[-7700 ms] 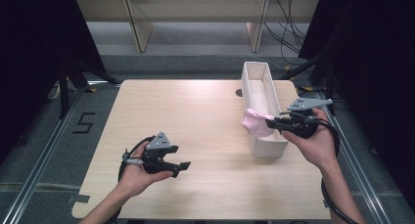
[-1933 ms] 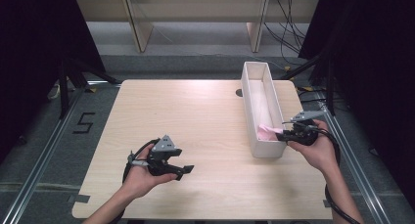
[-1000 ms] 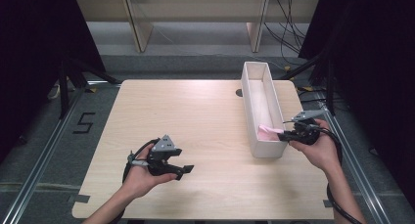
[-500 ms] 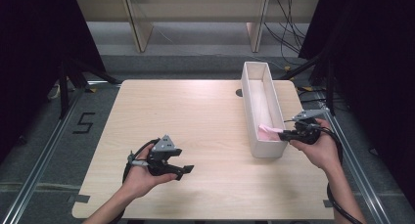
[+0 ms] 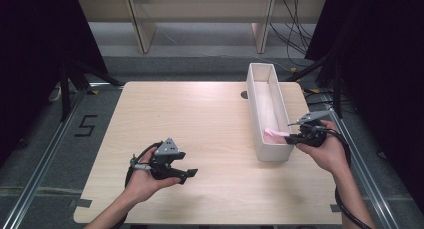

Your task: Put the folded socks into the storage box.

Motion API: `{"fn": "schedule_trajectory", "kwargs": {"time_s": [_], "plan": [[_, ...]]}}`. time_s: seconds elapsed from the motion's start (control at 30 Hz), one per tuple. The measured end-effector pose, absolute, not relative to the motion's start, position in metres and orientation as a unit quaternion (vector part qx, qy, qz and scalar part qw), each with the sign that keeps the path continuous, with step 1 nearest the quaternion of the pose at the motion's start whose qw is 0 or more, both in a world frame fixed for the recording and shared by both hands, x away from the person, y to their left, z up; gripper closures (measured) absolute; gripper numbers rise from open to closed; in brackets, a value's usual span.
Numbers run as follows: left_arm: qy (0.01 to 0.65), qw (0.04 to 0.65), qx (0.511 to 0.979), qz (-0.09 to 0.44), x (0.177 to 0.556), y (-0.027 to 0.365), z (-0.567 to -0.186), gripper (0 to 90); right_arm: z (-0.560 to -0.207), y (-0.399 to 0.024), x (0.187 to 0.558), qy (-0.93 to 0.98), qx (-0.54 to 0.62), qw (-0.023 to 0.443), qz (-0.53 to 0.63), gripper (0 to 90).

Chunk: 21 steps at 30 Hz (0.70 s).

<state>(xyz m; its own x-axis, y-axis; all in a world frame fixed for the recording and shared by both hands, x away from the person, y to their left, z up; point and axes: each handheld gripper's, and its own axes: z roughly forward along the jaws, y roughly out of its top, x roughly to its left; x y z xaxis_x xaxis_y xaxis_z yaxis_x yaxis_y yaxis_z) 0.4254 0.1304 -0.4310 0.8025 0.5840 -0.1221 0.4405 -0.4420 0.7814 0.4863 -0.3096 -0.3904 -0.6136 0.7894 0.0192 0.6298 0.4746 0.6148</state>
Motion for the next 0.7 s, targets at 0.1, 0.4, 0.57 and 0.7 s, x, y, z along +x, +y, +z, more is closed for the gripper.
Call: {"fn": "schedule_trajectory", "kwargs": {"time_s": [0.1, 0.4, 0.57, 0.7], "plan": [[0.297, 0.427, 0.850, 0.085, 0.4260, 0.1311, -0.4298, 26.3, -0.3904, -0.3102, 0.4867, 0.847, 0.418, 0.134, 0.298, 83.2], [0.302, 0.431, 0.846, 0.085, 0.4256, 0.1288, -0.4300, 26.3, -0.3888, -0.3106, 0.4867, 0.844, 0.425, 0.130, 0.299, 80.4], [0.301, 0.432, 0.846, 0.084, 0.4259, 0.1281, -0.4301, 26.3, -0.3888, -0.3115, 0.4875, 0.847, 0.421, 0.134, 0.297, 84.3], [0.300, 0.431, 0.847, 0.083, 0.4260, 0.1281, -0.4301, 26.3, -0.3923, -0.3114, 0.4884, 0.845, 0.419, 0.137, 0.302, 88.5]]}}
